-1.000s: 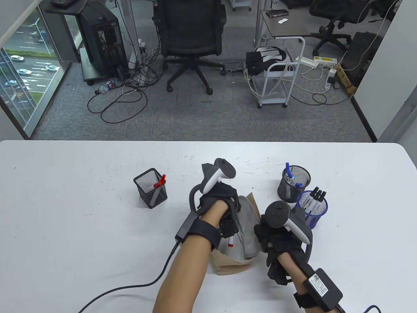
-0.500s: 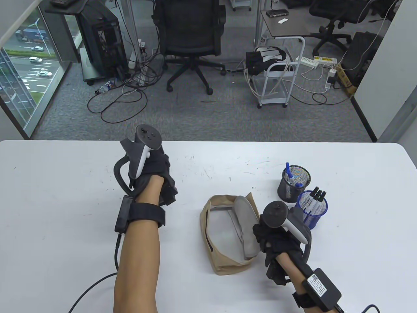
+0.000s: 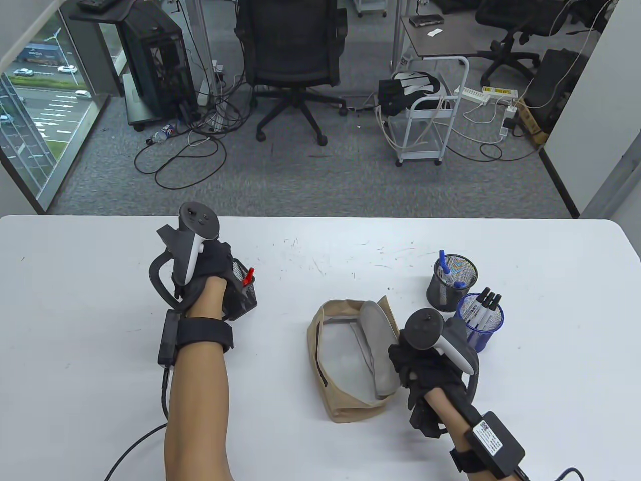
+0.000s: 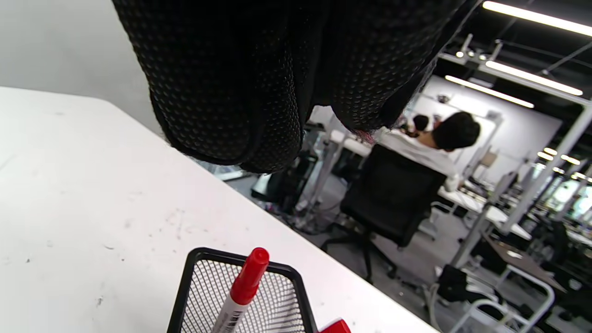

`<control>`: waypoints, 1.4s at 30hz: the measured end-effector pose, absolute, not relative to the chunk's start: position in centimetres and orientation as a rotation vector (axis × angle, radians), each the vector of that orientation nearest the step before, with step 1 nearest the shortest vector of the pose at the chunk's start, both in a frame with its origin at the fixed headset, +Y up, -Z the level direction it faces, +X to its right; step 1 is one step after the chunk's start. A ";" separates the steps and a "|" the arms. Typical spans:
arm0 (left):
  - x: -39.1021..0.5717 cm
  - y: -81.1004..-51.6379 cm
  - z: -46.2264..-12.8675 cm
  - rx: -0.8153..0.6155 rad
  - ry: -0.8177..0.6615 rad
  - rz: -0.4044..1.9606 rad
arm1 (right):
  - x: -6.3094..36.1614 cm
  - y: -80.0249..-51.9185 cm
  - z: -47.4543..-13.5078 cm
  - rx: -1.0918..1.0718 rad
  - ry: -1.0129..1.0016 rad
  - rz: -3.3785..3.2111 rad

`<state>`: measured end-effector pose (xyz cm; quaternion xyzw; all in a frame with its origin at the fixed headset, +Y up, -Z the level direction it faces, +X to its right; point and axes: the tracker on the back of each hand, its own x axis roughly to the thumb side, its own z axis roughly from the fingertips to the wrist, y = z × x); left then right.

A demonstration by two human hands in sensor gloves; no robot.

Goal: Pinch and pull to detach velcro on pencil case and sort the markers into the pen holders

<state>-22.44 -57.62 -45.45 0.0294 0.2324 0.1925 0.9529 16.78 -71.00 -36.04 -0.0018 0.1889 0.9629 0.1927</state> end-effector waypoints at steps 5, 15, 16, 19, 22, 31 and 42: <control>-20.0 -57.1 -43.7 0.062 0.295 0.276 | 17.3 -70.7 -36.1 -0.003 0.563 2.677; -13.8 -61.5 -35.7 0.073 -0.043 -0.040 | 17.3 -69.9 -35.6 0.013 0.544 2.685; -13.4 -62.2 -35.0 0.072 -0.070 -0.061 | 17.3 -69.9 -35.6 0.011 0.543 2.686; -12.5 -65.2 -33.3 -0.004 -0.094 -0.058 | 17.0 -69.9 -35.3 0.008 0.541 2.699; -12.2 -68.1 -32.6 -0.077 -0.088 -0.048 | 16.7 -69.9 -35.1 0.010 0.535 2.720; -12.0 -75.4 -32.4 -0.259 -0.086 -0.039 | 16.8 -68.9 -34.7 0.003 0.504 2.740; -13.6 -77.2 -32.3 -0.252 -0.062 0.034 | 18.2 -64.9 -32.2 0.121 0.303 2.677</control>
